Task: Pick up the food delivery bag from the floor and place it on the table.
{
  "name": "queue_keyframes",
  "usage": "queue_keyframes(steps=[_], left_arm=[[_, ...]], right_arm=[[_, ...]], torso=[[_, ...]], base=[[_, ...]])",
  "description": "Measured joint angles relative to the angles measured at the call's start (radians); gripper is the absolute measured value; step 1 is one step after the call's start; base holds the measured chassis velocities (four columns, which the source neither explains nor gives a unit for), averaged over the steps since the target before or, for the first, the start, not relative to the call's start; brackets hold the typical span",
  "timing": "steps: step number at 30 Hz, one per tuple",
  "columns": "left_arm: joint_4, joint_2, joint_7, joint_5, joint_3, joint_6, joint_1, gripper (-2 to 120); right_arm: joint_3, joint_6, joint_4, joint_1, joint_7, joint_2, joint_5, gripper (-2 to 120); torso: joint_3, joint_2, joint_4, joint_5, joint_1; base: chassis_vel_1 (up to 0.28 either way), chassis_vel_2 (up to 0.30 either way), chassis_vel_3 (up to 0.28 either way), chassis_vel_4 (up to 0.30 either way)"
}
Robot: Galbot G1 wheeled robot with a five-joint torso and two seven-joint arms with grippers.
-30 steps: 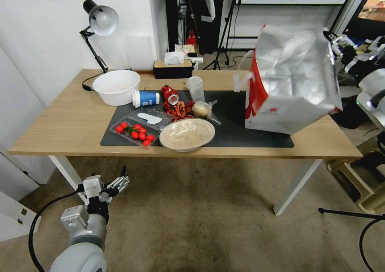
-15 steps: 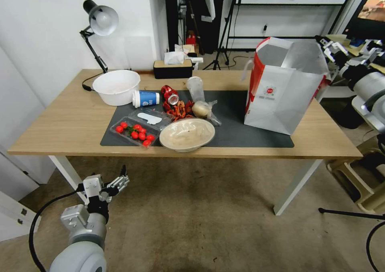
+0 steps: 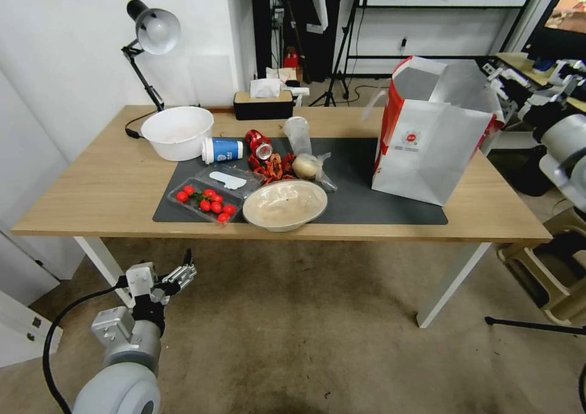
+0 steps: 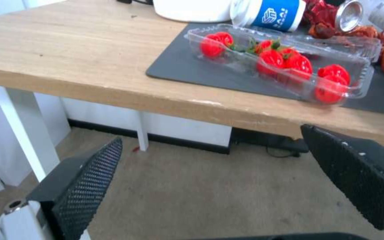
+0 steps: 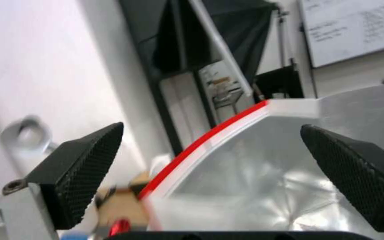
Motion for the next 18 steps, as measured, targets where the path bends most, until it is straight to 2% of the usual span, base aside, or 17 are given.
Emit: queue_keyframes(steps=[7,11,14,16,18], left_arm=[[0.000,-0.001,0.003,0.000,-0.004,0.001,0.000,100],[0.000,-0.005,0.007,0.002,-0.007,0.001,-0.001,100],[0.002,-0.008,0.015,0.005,-0.010,0.002,-0.001,100],[0.005,-0.011,0.022,0.008,-0.015,0.001,0.001,100],[0.006,-0.011,0.022,0.008,-0.016,0.001,0.001,100]], right_arm=[[0.027,0.024,0.075,-0.076,-0.026,-0.008,-0.086,100],[0.039,0.055,0.132,-0.119,-0.029,-0.005,-0.203,100],[0.042,0.077,0.166,-0.167,-0.012,0.015,-0.293,100],[0.061,0.112,0.199,-0.260,0.020,0.055,-0.387,100],[0.066,0.123,0.205,-0.284,0.026,0.066,-0.406,100]], torso=[[0.000,0.000,0.0000,0.0001,0.000],[0.000,0.000,0.0002,-0.0003,0.000],[0.000,0.000,0.0002,0.0002,0.000],[0.000,0.000,0.0002,-0.0001,0.000],[0.000,0.000,0.0001,0.0002,0.000]], base=[[0.000,0.000,0.000,0.000],[0.000,0.000,0.000,0.000],[0.000,0.000,0.000,0.000],[0.000,0.000,0.000,0.000],[0.000,0.000,0.000,0.000]])
